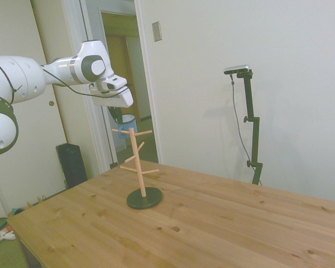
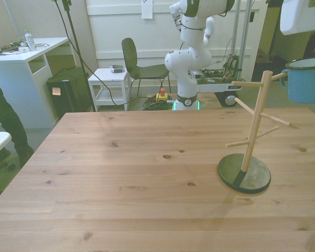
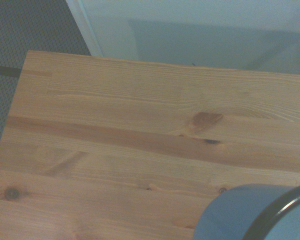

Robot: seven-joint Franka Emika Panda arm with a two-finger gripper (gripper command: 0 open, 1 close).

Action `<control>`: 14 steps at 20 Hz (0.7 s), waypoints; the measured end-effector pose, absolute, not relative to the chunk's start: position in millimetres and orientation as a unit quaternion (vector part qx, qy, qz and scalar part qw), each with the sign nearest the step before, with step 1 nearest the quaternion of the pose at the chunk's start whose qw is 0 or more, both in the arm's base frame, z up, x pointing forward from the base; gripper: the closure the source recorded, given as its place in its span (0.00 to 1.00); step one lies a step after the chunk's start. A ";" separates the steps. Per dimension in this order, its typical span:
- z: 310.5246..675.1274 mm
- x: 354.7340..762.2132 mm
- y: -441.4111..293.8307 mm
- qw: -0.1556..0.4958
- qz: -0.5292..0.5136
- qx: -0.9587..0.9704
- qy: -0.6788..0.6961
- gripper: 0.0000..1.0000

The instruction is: Hang the mug

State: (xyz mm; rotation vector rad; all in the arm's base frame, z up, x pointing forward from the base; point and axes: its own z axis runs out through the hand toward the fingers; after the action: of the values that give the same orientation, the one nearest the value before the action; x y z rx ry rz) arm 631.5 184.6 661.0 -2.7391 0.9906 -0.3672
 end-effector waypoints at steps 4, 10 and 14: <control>659.3 634.1 184.3 0.103 -0.124 -0.928 0.336 0.00; 659.6 637.1 182.9 0.104 -0.125 -0.927 0.338 0.00; 661.3 637.0 182.7 0.105 -0.127 -0.927 0.338 0.00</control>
State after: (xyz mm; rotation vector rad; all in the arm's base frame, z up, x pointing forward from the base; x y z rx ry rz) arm 637.0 182.7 661.3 -2.7314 0.9968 -0.3733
